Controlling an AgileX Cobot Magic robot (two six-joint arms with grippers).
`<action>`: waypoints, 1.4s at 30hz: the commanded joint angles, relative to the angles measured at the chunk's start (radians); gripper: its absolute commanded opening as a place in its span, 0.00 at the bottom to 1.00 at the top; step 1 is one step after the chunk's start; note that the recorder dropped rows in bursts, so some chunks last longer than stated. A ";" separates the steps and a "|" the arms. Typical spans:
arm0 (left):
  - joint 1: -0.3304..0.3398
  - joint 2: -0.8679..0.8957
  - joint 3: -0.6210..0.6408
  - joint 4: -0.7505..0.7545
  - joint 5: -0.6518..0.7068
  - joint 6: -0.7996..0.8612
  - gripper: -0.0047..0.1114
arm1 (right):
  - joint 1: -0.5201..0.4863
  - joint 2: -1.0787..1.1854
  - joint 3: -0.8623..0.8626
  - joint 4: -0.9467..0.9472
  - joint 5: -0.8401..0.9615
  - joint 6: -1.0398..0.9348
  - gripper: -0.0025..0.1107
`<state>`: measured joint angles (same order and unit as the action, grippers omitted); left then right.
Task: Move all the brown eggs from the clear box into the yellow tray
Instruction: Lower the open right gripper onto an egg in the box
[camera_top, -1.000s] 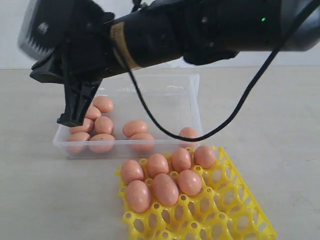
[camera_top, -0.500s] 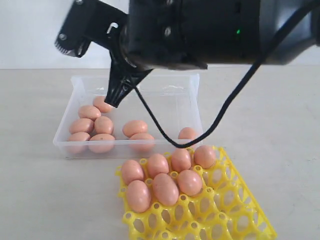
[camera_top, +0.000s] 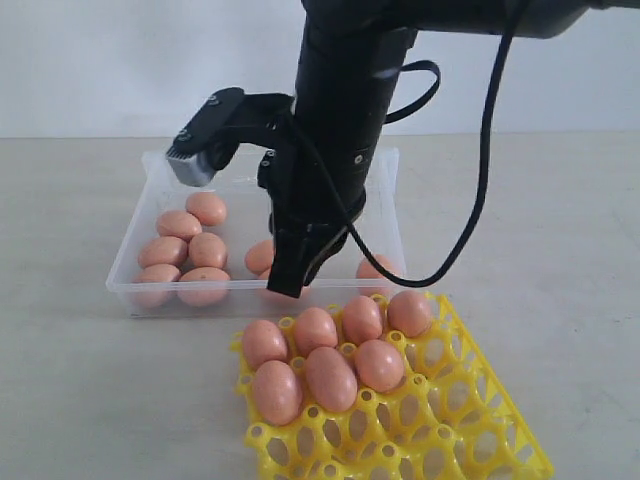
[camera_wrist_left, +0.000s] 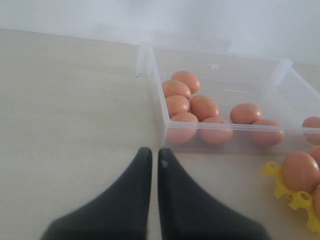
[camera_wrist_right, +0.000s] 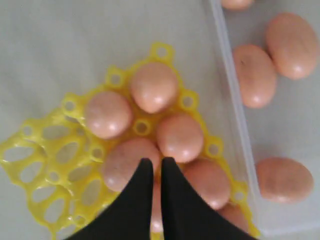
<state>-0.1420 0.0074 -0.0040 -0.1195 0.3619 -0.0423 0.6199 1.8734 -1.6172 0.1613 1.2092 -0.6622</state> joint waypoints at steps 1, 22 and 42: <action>-0.002 0.004 0.004 0.004 -0.007 0.004 0.08 | -0.004 0.054 -0.038 0.140 0.012 -0.159 0.02; -0.002 0.004 0.004 0.004 -0.007 0.004 0.08 | -0.030 0.212 -0.092 0.015 -0.356 -0.272 0.33; -0.002 0.004 0.004 0.004 -0.007 0.004 0.08 | -0.100 0.317 -0.092 -0.066 -0.523 -0.263 0.42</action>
<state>-0.1420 0.0074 -0.0040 -0.1195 0.3619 -0.0423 0.5485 2.1932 -1.7044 0.1074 0.7031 -0.9272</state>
